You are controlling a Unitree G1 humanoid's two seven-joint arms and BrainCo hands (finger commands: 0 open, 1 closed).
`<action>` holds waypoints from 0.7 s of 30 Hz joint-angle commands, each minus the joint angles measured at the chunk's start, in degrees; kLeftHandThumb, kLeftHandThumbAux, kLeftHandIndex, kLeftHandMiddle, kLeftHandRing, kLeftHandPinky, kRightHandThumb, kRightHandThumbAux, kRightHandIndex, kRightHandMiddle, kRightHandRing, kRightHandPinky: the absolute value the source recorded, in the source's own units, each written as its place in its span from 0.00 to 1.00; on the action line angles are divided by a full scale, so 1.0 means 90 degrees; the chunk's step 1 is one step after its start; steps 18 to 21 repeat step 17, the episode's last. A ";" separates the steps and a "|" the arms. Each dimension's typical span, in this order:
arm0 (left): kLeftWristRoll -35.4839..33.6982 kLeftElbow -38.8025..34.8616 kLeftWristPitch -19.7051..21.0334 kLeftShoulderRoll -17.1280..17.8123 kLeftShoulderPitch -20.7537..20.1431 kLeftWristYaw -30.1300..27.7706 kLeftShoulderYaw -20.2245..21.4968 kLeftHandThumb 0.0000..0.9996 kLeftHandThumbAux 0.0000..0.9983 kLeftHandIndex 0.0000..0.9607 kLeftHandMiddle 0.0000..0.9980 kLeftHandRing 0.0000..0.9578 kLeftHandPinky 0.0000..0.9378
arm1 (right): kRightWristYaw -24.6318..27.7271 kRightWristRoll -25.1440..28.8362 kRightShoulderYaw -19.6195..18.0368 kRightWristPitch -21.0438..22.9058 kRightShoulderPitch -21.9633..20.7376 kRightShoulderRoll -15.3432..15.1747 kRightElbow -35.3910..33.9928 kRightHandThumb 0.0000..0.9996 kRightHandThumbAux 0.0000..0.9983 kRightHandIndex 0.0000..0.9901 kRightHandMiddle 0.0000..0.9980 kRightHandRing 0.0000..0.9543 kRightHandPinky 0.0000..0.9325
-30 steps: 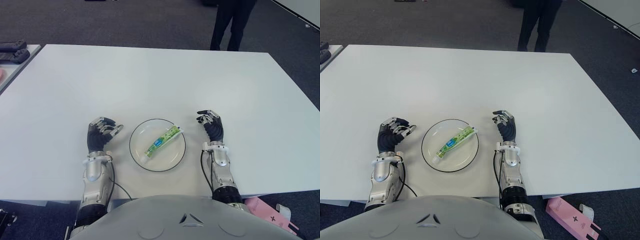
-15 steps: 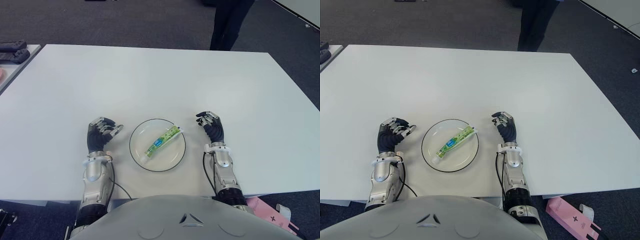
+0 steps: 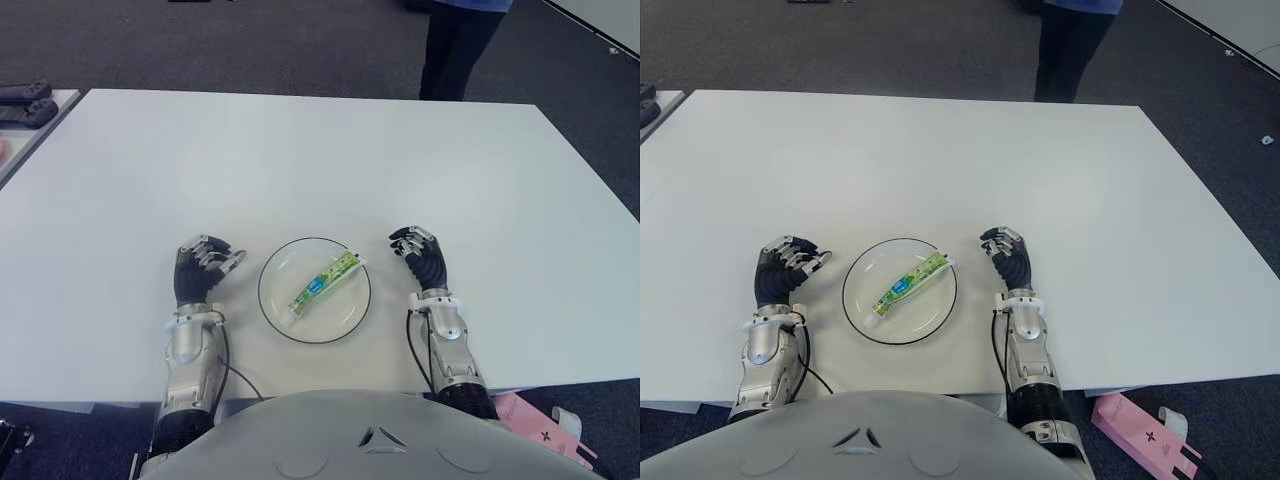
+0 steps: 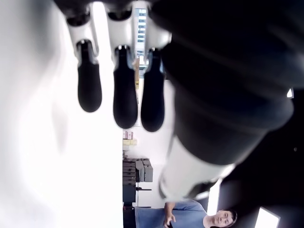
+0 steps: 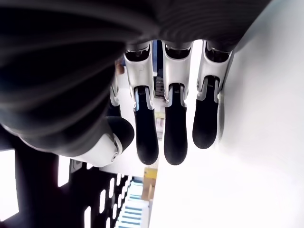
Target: Put the toothpaste on the table into the plate.
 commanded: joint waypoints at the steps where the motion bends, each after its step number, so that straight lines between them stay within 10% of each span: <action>1: 0.0023 0.0109 0.0278 -0.0017 0.0158 -0.0073 -0.0075 0.00 1.00 0.60 0.56 0.59 0.58 | 0.0059 -0.0046 0.0070 0.0333 0.0190 0.0000 -0.0025 0.71 0.73 0.43 0.49 0.51 0.51; 21: 0.0023 -0.0039 0.0422 -0.0024 0.0251 -0.0073 -0.0105 0.00 1.00 0.58 0.55 0.57 0.55 | 0.0044 0.0006 0.0103 0.0321 0.0292 0.0040 -0.0226 0.71 0.73 0.43 0.49 0.51 0.51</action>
